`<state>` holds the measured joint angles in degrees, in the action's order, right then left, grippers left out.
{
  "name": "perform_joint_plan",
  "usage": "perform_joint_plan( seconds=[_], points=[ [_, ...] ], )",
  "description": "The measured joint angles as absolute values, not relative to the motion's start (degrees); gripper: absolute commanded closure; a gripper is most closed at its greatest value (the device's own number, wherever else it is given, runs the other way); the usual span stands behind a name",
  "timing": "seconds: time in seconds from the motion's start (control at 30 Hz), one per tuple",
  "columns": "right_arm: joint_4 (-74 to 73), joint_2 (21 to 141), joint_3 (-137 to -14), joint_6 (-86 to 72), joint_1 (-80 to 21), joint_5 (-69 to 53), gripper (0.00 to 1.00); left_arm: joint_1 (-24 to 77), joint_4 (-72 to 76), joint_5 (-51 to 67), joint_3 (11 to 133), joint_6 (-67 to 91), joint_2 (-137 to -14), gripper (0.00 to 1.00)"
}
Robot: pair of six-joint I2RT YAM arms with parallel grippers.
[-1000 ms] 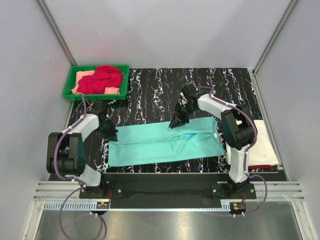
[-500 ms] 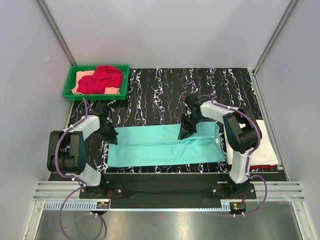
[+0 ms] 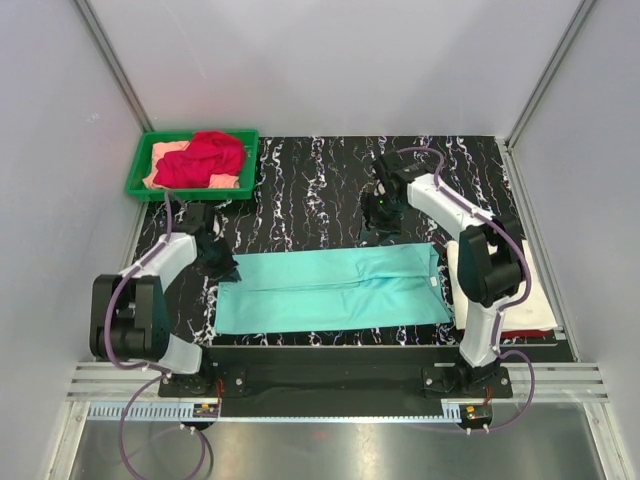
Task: Fold and stack the t-shirts
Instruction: Fold the tshirt
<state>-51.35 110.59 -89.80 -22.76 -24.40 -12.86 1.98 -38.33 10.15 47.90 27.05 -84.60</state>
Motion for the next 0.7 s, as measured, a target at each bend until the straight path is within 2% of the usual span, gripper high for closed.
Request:
perform_joint_plan(
  seconds=[0.1, 0.23, 0.33, 0.43, 0.57, 0.7],
  points=[
    [-53.3, 110.7, -89.3, -21.1, -20.8, -11.4, 0.28, 4.6, -35.4, 14.7, 48.0, 26.4, -80.1, 0.62],
    [-53.4, 110.4, -86.7, -19.0, -13.8, -11.1, 0.28, 12.7, -26.3, 22.9, 49.6, 27.7, -79.4, 0.53],
    [-53.5, 110.4, -84.7, -17.4, -9.8, -11.0, 0.36, 20.4, -16.1, 26.4, 50.8, 31.6, -83.6, 0.54],
    [-53.2, 110.4, -83.9, -15.7, -8.0, -11.2, 0.39, 26.6, -9.1, 27.5, 53.1, 35.2, -90.1, 0.57],
    [-51.8, 110.4, -82.6, -13.6, -6.8, -12.0, 0.41, 32.7, -5.8, 26.9, 60.8, 37.9, -100.3, 0.56],
    [-50.6, 110.4, -81.9, -12.3, -5.8, -14.8, 0.5, 36.9, -5.0, 25.7, 66.1, 40.0, -106.5, 0.55]
  ],
)
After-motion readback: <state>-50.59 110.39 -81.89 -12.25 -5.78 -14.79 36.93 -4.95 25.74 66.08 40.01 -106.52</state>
